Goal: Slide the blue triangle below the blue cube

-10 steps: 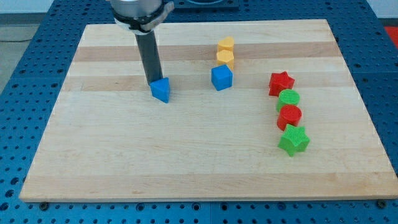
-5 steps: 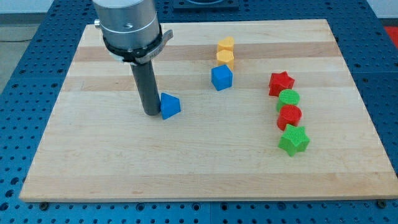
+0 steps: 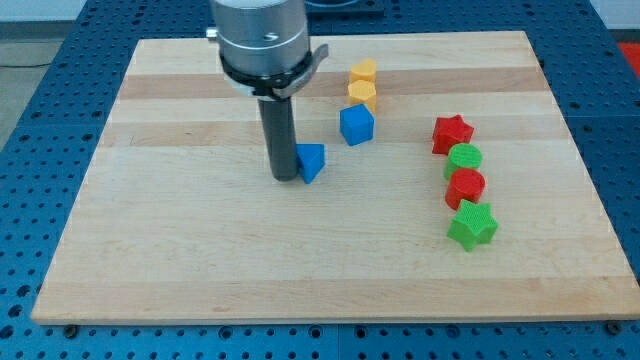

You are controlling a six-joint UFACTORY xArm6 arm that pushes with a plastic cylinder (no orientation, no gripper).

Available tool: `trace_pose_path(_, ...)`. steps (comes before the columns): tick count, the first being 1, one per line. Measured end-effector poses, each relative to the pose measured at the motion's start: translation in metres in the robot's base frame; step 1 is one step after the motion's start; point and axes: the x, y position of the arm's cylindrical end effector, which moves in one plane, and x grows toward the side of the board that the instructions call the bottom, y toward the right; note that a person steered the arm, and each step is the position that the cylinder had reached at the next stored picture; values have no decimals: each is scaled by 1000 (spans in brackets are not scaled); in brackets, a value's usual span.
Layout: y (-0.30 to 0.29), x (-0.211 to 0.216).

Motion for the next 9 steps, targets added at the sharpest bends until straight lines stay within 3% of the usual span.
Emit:
trace_pose_path(3, 43, -13)
trace_pose_path(6, 41, -13)
trace_pose_path(7, 24, -23)
trace_pose_path(9, 14, -86)
